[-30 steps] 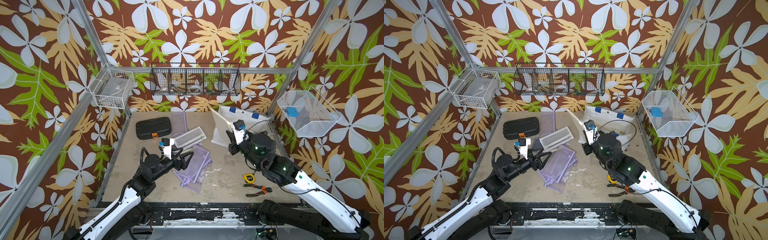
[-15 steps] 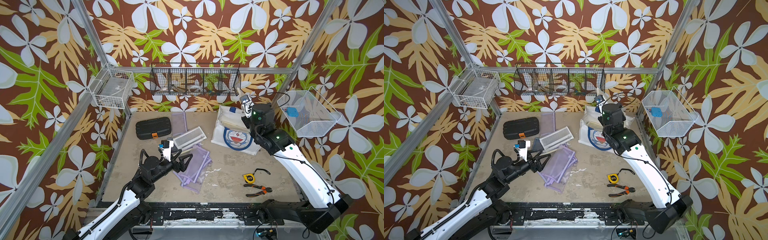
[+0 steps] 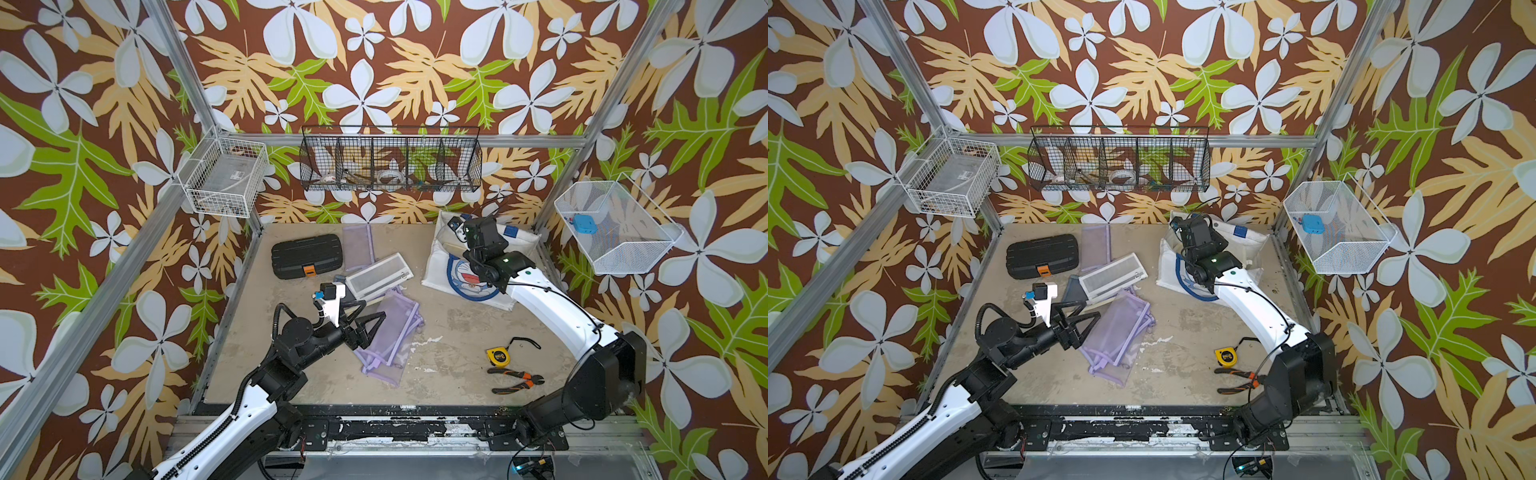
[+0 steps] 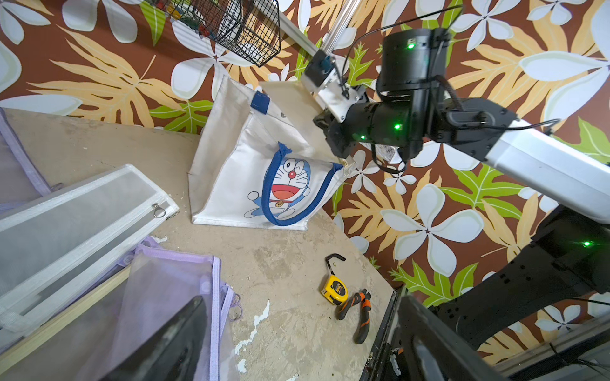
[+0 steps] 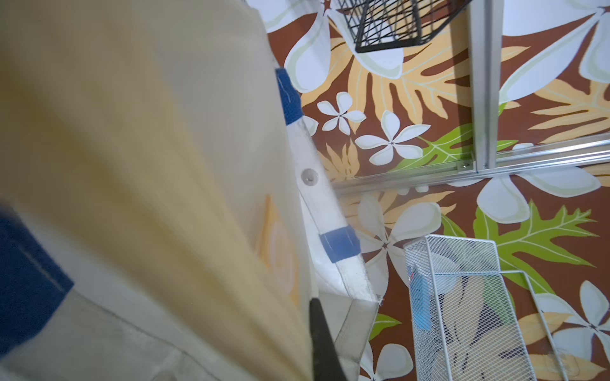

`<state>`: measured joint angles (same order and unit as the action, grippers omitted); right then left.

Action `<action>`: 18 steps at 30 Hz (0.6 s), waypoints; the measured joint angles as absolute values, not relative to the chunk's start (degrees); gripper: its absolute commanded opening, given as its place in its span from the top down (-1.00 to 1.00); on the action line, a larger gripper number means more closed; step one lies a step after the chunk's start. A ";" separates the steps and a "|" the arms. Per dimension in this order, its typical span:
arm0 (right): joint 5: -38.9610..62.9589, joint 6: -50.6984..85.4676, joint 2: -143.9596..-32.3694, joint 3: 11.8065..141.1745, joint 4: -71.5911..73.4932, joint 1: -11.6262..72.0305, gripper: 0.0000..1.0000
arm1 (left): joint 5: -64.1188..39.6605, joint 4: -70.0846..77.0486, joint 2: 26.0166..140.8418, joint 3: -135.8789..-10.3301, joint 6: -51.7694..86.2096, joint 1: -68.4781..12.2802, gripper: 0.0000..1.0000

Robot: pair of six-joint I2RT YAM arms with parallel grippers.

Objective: Put the pencil pouch into the canvas bag
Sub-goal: Place the pencil case in the canvas bag.

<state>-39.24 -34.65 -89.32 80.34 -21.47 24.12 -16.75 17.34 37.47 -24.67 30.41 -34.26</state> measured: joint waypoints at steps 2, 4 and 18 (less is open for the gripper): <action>-39.38 -34.09 -90.30 81.06 -21.65 24.12 0.75 | -16.78 17.47 37.06 -24.08 30.76 -34.26 -0.83; -39.35 -33.32 -91.05 81.28 -21.89 24.05 0.55 | -16.78 17.43 36.62 -23.59 31.22 -34.26 -0.83; -38.96 -29.02 -91.02 84.64 -26.24 22.61 -0.66 | -14.74 14.72 38.13 -25.85 30.17 -34.26 -0.79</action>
<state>-38.96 -29.02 -91.02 84.64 -26.24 22.61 -14.74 14.72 38.13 -25.85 30.17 -34.26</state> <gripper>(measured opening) 0.818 0.900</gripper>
